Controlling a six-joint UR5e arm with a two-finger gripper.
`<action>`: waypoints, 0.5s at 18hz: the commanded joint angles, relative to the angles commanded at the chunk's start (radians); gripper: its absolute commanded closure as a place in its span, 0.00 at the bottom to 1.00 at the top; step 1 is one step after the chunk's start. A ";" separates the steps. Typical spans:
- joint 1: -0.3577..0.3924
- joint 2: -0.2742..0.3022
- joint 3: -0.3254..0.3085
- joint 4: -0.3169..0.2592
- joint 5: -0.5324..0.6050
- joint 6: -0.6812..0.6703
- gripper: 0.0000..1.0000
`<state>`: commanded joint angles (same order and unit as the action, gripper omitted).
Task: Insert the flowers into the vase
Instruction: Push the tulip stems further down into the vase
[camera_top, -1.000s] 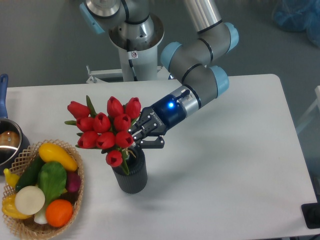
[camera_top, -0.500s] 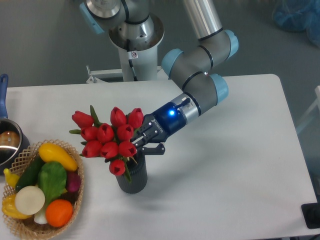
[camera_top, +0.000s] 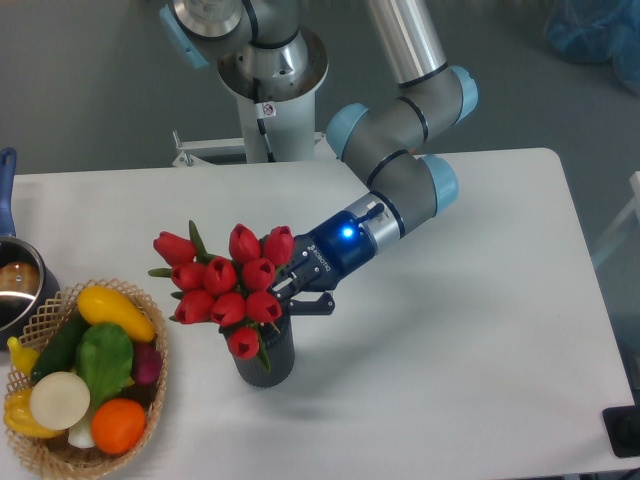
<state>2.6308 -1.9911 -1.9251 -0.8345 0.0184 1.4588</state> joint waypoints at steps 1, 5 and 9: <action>-0.002 0.000 -0.002 0.000 0.000 0.000 0.89; -0.002 -0.002 -0.012 0.000 0.003 0.000 0.89; -0.002 -0.003 -0.015 0.000 0.005 0.003 0.89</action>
<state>2.6292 -1.9942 -1.9405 -0.8345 0.0230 1.4619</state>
